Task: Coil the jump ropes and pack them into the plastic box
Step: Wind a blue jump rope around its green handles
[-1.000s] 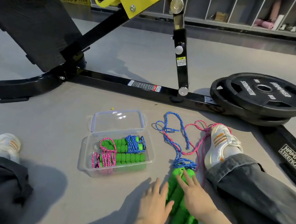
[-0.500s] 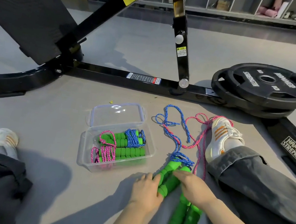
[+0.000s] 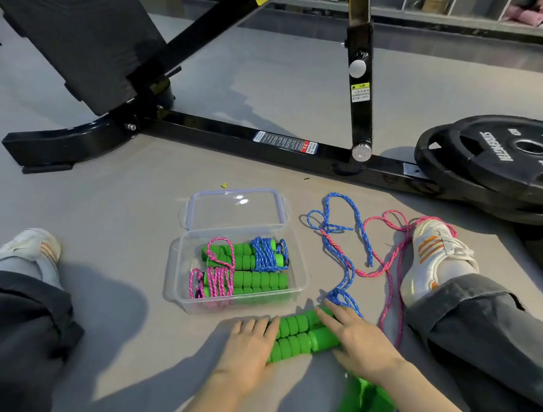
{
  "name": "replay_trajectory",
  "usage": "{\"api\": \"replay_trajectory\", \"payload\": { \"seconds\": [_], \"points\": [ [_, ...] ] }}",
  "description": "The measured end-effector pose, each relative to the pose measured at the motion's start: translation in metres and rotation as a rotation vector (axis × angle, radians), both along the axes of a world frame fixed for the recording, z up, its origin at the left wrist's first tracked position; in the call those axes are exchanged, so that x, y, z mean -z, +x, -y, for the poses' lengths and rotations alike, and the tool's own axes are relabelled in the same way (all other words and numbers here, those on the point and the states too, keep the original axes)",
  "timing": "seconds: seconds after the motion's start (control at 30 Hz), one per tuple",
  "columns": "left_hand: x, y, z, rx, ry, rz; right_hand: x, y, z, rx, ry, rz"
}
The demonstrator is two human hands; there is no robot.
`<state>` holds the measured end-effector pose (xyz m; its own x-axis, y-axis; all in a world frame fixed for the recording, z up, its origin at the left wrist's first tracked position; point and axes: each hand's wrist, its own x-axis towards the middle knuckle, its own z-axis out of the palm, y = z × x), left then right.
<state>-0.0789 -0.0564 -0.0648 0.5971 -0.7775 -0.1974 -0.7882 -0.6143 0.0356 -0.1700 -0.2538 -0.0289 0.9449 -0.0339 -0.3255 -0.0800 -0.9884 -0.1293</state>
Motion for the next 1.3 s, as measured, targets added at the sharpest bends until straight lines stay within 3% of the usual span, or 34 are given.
{"api": "replay_trajectory", "payload": {
  "seconds": [0.17,0.3,0.5,0.6,0.77,1.07,1.3],
  "points": [
    [-0.004,0.028,-0.053,0.084,0.016,0.067,0.011,0.016,-0.018,-0.037,0.031,-0.042],
    [0.003,0.034,-0.082,0.163,0.01,0.13,0.017,0.027,-0.042,-0.067,0.055,0.054],
    [0.007,0.02,-0.093,0.057,0.005,0.209,0.021,0.045,-0.073,-0.246,-0.064,0.009],
    [0.031,0.01,-0.094,0.001,-0.057,0.095,0.022,0.048,-0.08,-0.229,-0.057,-0.031],
    [0.049,0.01,-0.091,-0.03,-0.268,0.076,0.025,0.043,-0.08,-0.239,-0.041,-0.056],
    [0.055,0.02,-0.096,-0.011,-0.248,0.208,0.026,0.042,-0.081,-0.189,0.068,-0.051],
    [0.045,0.013,-0.09,0.114,-0.194,0.275,0.03,0.027,-0.076,-0.153,0.132,0.096]
  ]
}}
